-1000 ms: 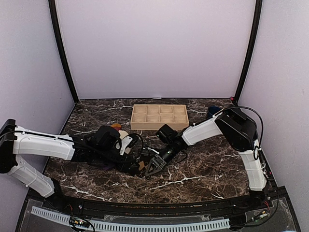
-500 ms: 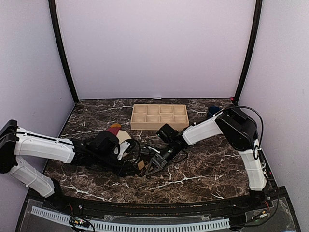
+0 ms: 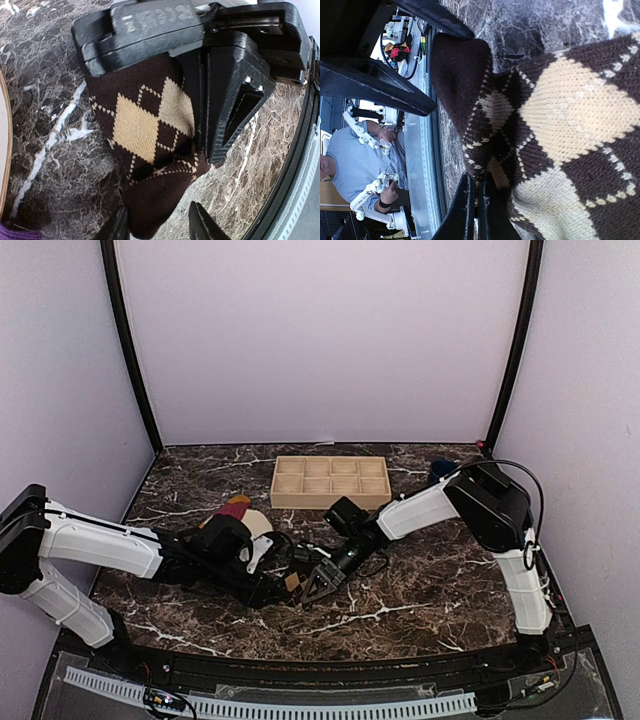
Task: Roll the socks
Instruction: Roll the sock at the center of the board.
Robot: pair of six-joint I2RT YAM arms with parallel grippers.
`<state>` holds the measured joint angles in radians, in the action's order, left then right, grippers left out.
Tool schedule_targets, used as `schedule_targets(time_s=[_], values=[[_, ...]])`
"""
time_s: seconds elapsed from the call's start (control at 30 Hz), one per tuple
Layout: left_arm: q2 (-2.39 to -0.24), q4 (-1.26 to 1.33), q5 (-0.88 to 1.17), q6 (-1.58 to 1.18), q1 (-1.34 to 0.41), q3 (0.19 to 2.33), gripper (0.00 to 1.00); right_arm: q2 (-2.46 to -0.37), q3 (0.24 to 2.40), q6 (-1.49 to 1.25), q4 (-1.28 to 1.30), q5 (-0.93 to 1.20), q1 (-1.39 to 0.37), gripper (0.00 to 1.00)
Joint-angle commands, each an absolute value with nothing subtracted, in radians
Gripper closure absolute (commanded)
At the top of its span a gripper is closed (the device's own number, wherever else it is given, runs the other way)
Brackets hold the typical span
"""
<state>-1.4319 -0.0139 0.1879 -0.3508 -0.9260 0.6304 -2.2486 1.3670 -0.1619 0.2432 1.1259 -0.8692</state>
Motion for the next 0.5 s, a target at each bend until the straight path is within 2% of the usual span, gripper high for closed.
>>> schedule_targets(time_s=[0.0, 0.13, 0.33, 0.47], values=[[-1.433, 0.013, 0.202, -0.328, -0.931, 0.621, 0.60, -2.273, 1.389, -0.152, 0.253, 1.131, -0.859, 1.00], [-1.446, 0.023, 0.217, -0.323, -0.931, 0.625, 0.72, -2.272, 1.390, -0.149, 0.256, 1.130, -0.860, 1.00], [-1.468, 0.032, 0.240, -0.319, -0.931, 0.630, 0.99, -2.272, 1.393, -0.149, 0.260, 1.122, -0.859, 1.00], [-1.484, 0.029, 0.249, -0.323, -0.931, 0.639, 1.00, -2.272, 1.396, -0.144, 0.272, 1.107, -0.860, 1.00]])
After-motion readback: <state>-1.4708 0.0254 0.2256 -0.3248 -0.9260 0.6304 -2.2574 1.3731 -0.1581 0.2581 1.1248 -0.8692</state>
